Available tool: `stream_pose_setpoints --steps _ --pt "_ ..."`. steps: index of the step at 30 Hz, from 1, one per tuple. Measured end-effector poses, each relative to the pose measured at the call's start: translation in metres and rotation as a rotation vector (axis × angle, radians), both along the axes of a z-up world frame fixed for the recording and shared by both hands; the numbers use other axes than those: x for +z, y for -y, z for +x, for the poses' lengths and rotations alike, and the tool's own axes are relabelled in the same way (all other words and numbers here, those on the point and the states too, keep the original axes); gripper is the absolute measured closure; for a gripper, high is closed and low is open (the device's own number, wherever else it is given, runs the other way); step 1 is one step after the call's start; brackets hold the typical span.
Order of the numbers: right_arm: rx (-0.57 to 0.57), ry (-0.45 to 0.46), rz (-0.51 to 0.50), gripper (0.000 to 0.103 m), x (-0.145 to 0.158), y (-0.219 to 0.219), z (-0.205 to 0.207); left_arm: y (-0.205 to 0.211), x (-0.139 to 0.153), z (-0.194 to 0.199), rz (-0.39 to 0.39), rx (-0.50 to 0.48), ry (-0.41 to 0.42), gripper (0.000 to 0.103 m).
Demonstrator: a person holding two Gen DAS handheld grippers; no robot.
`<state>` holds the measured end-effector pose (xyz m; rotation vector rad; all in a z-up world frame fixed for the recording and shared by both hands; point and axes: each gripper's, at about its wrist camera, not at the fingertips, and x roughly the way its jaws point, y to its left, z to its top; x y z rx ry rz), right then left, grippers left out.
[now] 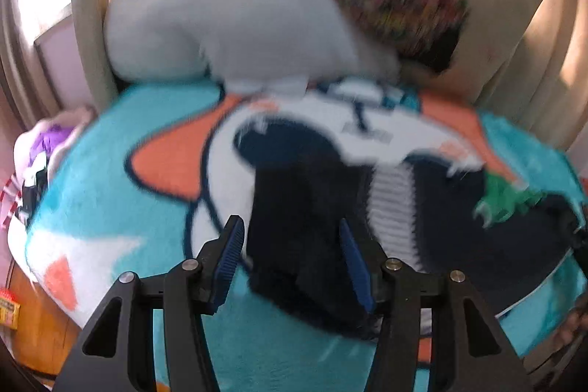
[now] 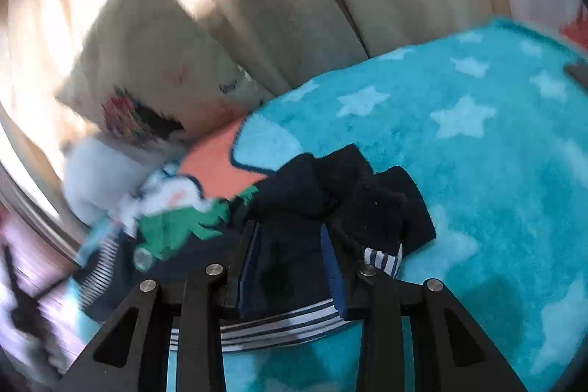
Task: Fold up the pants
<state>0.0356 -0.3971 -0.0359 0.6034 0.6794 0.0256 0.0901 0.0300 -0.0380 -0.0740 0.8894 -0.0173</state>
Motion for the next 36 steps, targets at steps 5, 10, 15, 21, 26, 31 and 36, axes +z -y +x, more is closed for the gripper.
stream_pose_setpoints --steps 5,10,15,21,26,31,36 --pt "-0.037 0.083 0.352 0.069 -0.024 0.041 -0.009 -0.022 -0.013 -0.009 -0.133 0.014 -0.034 0.047" --pt "-0.089 0.096 0.269 0.056 -0.001 0.026 -0.022 -0.034 0.008 -0.037 -0.184 0.069 0.031 0.047" --pt "0.064 0.114 0.139 0.043 0.043 -0.033 -0.002 -0.033 0.016 -0.059 -0.202 0.101 0.075 0.047" --pt "0.396 -0.022 0.171 0.043 0.039 -0.125 0.075 -0.028 0.020 -0.078 -0.191 0.095 0.106 0.046" --pt "0.480 -0.195 0.240 0.043 -0.005 -0.171 0.134 -0.028 0.020 -0.083 -0.171 0.089 0.122 0.045" --pt "0.346 -0.156 -0.022 0.046 0.005 -0.185 0.154 -0.035 0.017 -0.081 -0.180 0.088 0.102 0.045" --pt "0.341 -0.039 -0.044 0.041 0.037 -0.178 0.101 -0.041 0.014 -0.079 -0.176 0.107 0.090 0.042"
